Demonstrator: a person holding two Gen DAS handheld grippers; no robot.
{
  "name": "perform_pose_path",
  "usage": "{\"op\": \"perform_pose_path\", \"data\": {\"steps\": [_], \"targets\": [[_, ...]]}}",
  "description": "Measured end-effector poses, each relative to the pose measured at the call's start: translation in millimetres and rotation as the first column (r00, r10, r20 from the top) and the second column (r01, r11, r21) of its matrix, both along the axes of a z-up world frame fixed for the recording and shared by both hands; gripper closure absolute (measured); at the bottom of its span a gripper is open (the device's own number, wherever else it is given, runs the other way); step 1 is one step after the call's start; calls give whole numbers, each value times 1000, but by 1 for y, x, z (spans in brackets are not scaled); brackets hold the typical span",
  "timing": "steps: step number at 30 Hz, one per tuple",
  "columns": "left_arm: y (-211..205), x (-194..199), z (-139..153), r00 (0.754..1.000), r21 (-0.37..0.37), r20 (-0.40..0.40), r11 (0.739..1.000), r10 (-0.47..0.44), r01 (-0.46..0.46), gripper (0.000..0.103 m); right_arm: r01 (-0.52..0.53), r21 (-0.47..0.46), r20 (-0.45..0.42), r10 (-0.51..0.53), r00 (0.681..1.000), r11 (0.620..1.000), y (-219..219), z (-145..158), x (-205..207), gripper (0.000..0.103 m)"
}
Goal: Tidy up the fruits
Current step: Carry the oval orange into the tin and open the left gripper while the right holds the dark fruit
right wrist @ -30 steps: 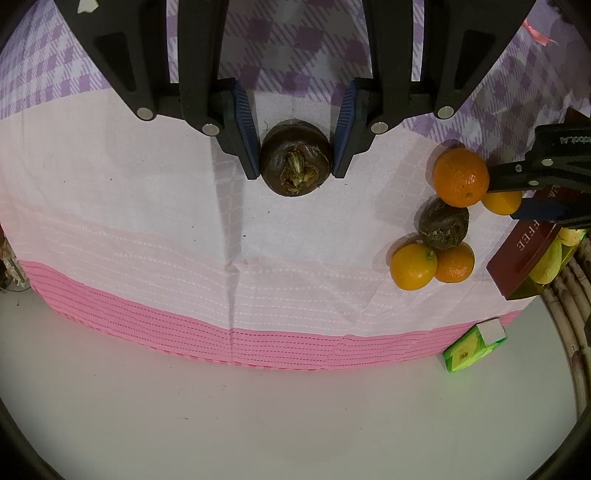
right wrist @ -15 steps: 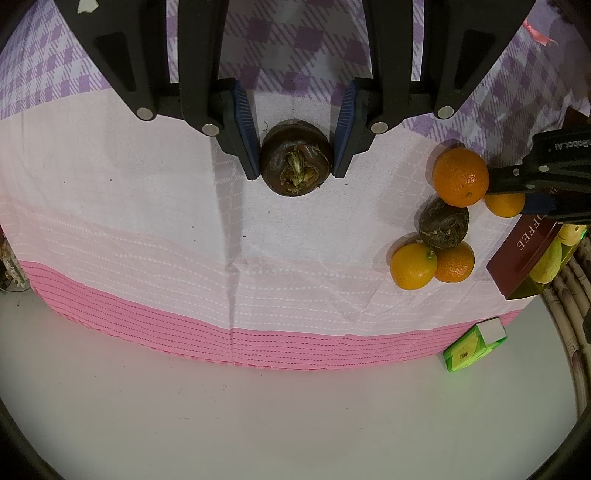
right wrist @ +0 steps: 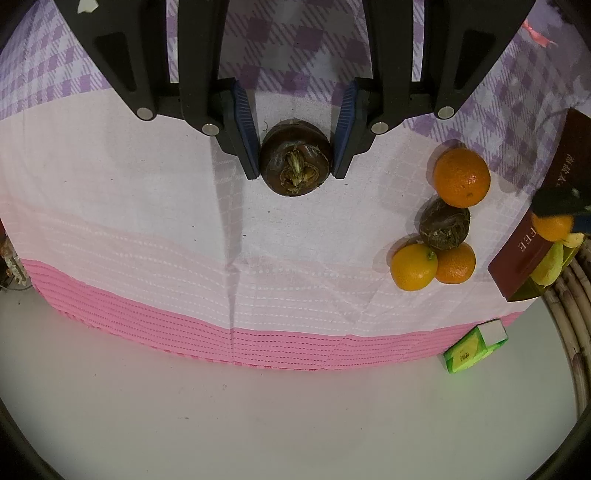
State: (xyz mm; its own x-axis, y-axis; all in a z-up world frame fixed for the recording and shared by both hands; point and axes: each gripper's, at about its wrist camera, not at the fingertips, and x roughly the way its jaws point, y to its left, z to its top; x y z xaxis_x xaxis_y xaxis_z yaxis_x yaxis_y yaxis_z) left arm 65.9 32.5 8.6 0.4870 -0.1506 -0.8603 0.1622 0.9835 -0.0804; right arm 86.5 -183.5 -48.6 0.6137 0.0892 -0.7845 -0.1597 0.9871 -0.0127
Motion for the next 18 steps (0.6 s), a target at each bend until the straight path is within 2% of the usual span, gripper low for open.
{"op": "perform_pose_path", "data": {"steps": [9,13,18], "targets": [[72,-26,20,990,14,27,991,136,-136,59,1,-6,0,-1,1000,1000,2,-1,0,66],[107,-39,13,976,18,-6,976,219,-219,59,1,-6,0,-1,1000,1000,1,-1,0,66],[140,-50,-6,948,8,-85,952,306,-307,59,1,-6,0,-1,1000,1000,1,-1,0,66]]}}
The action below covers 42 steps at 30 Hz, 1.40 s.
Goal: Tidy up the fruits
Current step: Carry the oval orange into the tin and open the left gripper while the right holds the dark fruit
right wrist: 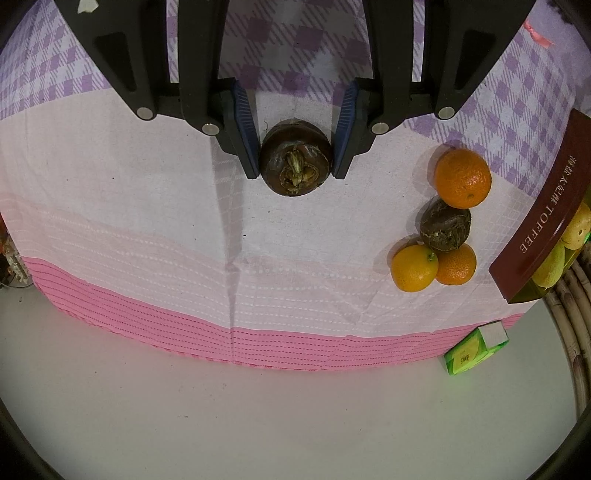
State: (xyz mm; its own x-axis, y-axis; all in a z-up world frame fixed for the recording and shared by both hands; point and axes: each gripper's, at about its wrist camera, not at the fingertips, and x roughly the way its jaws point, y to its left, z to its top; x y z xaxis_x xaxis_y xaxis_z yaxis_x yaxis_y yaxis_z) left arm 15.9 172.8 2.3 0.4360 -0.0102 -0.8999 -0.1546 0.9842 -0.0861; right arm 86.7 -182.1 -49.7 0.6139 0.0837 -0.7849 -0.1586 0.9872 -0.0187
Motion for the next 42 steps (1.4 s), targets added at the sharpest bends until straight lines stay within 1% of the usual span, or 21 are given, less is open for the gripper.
{"op": "perform_pose_path", "data": {"steps": [6,11,23,31,35,37,39,42], "targets": [[15,-4,-18,998,17,-48,999,40,-39,59,1,0,0,-1,1000,1000,0,0,0,66],[17,-1,-32,996,23,-73,998,54,-53,59,1,0,0,-1,1000,1000,0,-1,0,66],[25,16,-51,991,42,-107,996,80,-76,59,1,1,-1,-1,1000,1000,0,-1,0,66],[25,16,-52,991,47,-105,996,78,-73,59,1,0,-1,-1,1000,1000,0,-1,0,66],[26,16,-50,992,66,-95,995,86,-80,59,1,1,-1,-1,1000,1000,0,-1,0,66],[27,16,-49,991,71,-93,994,92,-86,58,1,0,-1,-1,1000,1000,0,-1,0,66],[28,15,-47,991,73,-90,993,96,-90,53,1,2,-2,-1,1000,1000,0,-1,0,66],[30,14,-42,992,69,-77,993,101,-96,50,1,1,-2,-1,1000,1000,1,-1,0,65]]}}
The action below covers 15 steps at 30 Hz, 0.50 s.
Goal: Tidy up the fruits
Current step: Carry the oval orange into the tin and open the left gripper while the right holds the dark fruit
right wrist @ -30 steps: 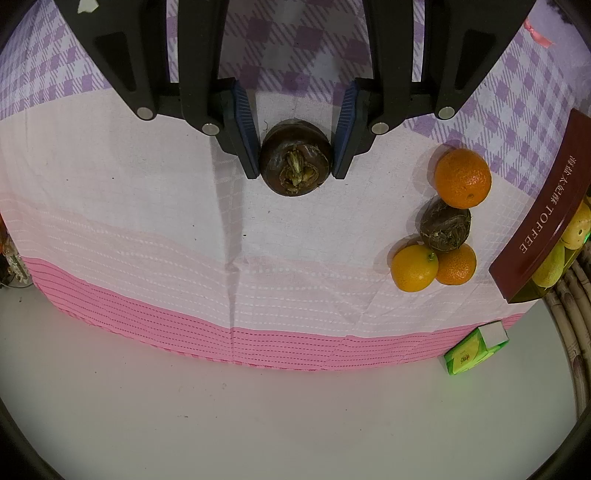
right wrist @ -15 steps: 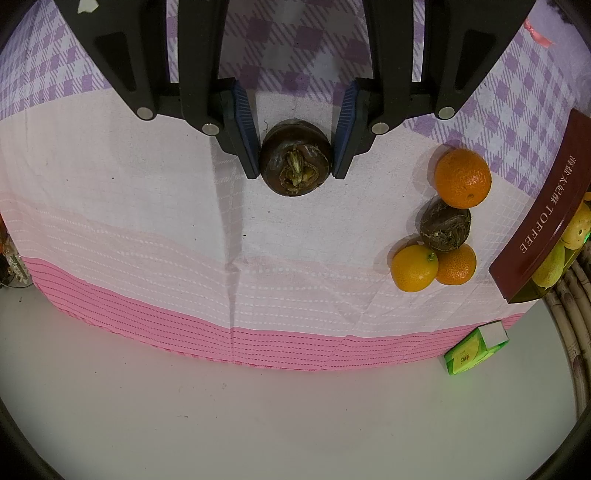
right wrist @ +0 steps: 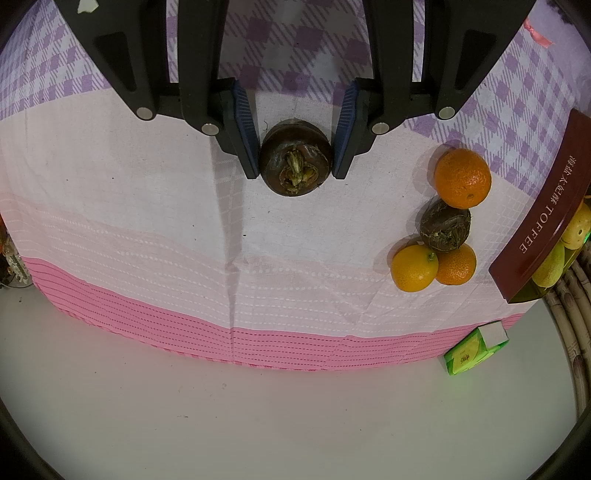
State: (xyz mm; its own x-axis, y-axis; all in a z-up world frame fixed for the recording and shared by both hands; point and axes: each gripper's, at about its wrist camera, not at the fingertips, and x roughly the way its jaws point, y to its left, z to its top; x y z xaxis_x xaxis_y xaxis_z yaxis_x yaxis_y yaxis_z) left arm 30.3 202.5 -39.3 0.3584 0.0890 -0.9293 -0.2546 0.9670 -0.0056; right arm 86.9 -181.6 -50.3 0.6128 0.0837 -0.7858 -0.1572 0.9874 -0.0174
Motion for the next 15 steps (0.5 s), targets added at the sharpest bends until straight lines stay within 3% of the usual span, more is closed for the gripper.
{"op": "perform_pose_path", "data": {"steps": [7,15], "targets": [[4,-7,14,999,46,49,999,-1,-1,48,0,1,0,0,1000,1000,0,0,0,65],[6,-9,27,996,30,87,1000,-1,-1,47,0,0,0,0,1000,1000,0,0,0,65]]}}
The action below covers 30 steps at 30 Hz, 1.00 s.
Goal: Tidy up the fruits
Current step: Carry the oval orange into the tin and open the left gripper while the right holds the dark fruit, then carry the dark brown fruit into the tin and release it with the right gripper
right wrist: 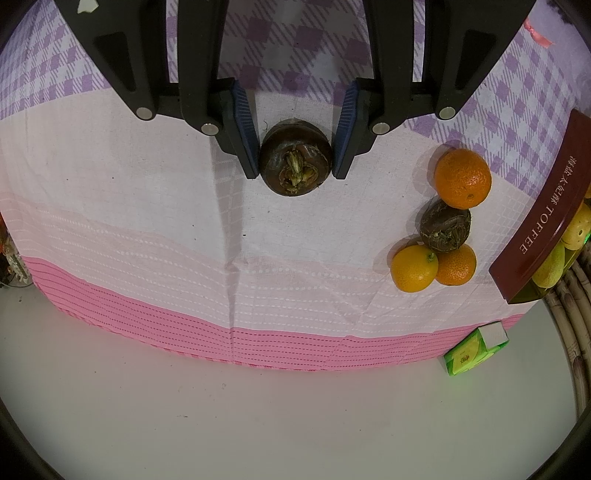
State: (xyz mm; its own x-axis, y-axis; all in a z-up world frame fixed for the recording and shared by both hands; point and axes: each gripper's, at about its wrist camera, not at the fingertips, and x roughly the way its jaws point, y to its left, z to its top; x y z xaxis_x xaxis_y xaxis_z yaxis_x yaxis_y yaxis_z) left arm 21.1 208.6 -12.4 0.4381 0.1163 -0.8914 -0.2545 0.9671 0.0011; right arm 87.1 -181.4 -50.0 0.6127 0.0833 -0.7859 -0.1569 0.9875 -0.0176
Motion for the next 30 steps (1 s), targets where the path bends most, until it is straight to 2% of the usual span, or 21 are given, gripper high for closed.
{"op": "perform_pose_path", "data": {"steps": [10,24,30], "targets": [[11,-1,16,999,21,45,1000,11,-12,43,6,-3,-8,-6,1000,1000,0,1,2,65],[18,-2,13,997,15,69,1000,22,-23,37,39,-29,-44,-40,998,999,8,3,6,67],[22,-2,16,996,13,85,999,38,-39,35,58,-19,-25,-59,998,998,15,19,3,67]]}}
